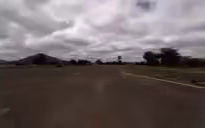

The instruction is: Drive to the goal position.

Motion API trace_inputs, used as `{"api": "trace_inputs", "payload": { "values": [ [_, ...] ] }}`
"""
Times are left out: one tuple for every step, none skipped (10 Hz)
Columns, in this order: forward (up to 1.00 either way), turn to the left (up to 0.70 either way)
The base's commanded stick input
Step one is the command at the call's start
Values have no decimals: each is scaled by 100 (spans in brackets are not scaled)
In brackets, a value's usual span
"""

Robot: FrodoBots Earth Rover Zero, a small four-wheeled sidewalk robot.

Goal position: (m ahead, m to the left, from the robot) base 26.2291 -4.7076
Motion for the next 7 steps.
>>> {"api": "trace_inputs", "payload": {
  "values": [
    [60,-3],
    [60,-11],
    [60,-15],
    [60,-15],
    [60,-15],
    [60,-15],
    [60,-15]
  ]
}}
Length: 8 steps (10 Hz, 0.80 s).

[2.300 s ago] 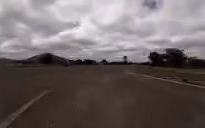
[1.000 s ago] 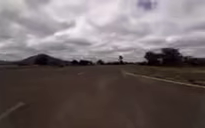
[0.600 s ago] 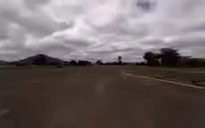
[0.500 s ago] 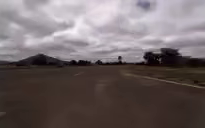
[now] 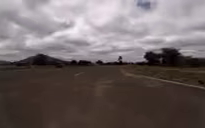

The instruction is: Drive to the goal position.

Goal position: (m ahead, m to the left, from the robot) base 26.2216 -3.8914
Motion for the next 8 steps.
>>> {"api": "trace_inputs", "payload": {
  "values": [
    [60,-15],
    [60,-15],
    [60,-15],
    [60,-15],
    [60,-15],
    [60,-15],
    [60,-15],
    [60,-15]
  ]
}}
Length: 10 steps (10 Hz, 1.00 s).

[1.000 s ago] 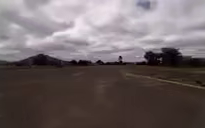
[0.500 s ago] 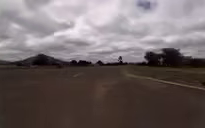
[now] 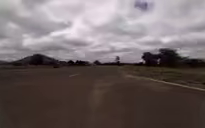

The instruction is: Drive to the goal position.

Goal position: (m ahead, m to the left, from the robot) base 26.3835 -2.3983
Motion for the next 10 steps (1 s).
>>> {"api": "trace_inputs", "payload": {
  "values": [
    [60,-15],
    [60,-15],
    [60,-15],
    [60,-15],
    [60,-15],
    [60,-15],
    [60,-15],
    [60,-15],
    [60,-12],
    [60,-7]
  ]
}}
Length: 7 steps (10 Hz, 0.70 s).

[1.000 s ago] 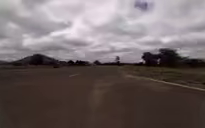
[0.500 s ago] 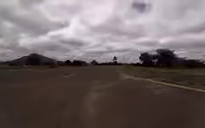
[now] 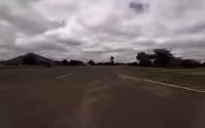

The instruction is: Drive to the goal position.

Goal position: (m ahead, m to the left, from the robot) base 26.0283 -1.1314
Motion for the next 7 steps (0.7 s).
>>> {"api": "trace_inputs", "payload": {
  "values": [
    [60,0],
    [60,0],
    [60,0],
    [60,0],
    [60,0],
    [60,0],
    [60,0]
  ]
}}
